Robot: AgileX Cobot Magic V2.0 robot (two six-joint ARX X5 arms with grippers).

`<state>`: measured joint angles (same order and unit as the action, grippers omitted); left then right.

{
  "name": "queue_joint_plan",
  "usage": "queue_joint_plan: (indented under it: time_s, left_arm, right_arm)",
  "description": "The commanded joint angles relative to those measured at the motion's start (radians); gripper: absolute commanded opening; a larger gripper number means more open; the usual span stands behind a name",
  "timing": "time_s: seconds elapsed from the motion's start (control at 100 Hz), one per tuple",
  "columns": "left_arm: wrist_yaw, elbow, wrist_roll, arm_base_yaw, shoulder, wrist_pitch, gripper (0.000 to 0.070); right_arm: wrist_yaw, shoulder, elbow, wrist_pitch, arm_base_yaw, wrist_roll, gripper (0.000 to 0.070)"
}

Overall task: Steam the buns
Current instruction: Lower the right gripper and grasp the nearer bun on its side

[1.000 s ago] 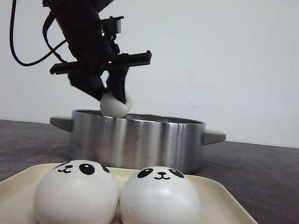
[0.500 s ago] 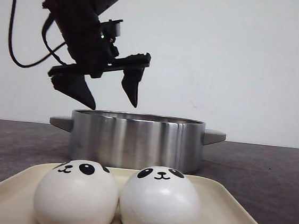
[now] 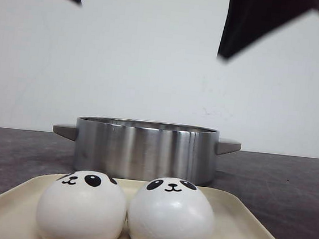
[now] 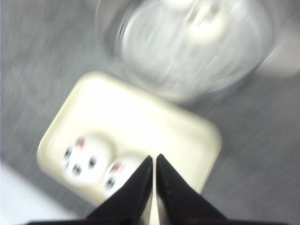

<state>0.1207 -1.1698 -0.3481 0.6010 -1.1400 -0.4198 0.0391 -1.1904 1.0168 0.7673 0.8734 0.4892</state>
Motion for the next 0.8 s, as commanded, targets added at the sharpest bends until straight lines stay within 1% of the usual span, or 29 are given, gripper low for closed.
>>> queue_joint_plan:
  time_s: [0.0,0.07,0.1,0.12,0.19,0.35,0.59,0.75,0.79]
  left_arm:
    - [-0.006,-0.017,0.027,0.016,0.036,-0.022,0.055]
    - [-0.006,-0.017,0.031,0.024,0.082,-0.056,0.055]
    - [-0.006,-0.017,0.031,0.028,0.101,-0.07,0.055]
    - [-0.006,-0.017,0.031,0.029,0.108,-0.076,0.055]
    - [-0.006,-0.017,0.03,0.033,0.135,-0.098,0.055]
    - [-0.006,-0.017,0.026,0.044,0.165,-0.14,0.055]
    - [-0.006,-0.017,0.027,0.061,0.167,-0.176,0.055]
    - [-0.006,-0.017,0.027,0.069,0.167,-0.191,0.055]
    - [-0.006,-0.017,0.027,0.069,0.167,-0.195,0.055]
  right_arm:
    - [0.017,-0.013,-0.019,-0.038,0.035,0.09,0.0167]
    - [0.016,-0.03,-0.04,-0.037,0.065,0.107,0.044]
    - [0.014,-0.04,-0.043,-0.032,0.076,0.109,0.0527]
    - [0.014,-0.046,-0.043,-0.029,0.079,0.113,0.0543]
    - [0.016,-0.076,-0.043,-0.029,0.09,0.137,0.0547]
    - [0.013,-0.186,-0.043,-0.039,0.093,0.136,0.0546]
    - [0.025,-0.359,-0.043,-0.138,0.092,0.145,0.0534]
    - [0.019,-0.439,-0.043,-0.147,0.083,0.159,0.0532]
    - [0.019,-0.451,-0.043,-0.148,0.082,0.159,0.0519]
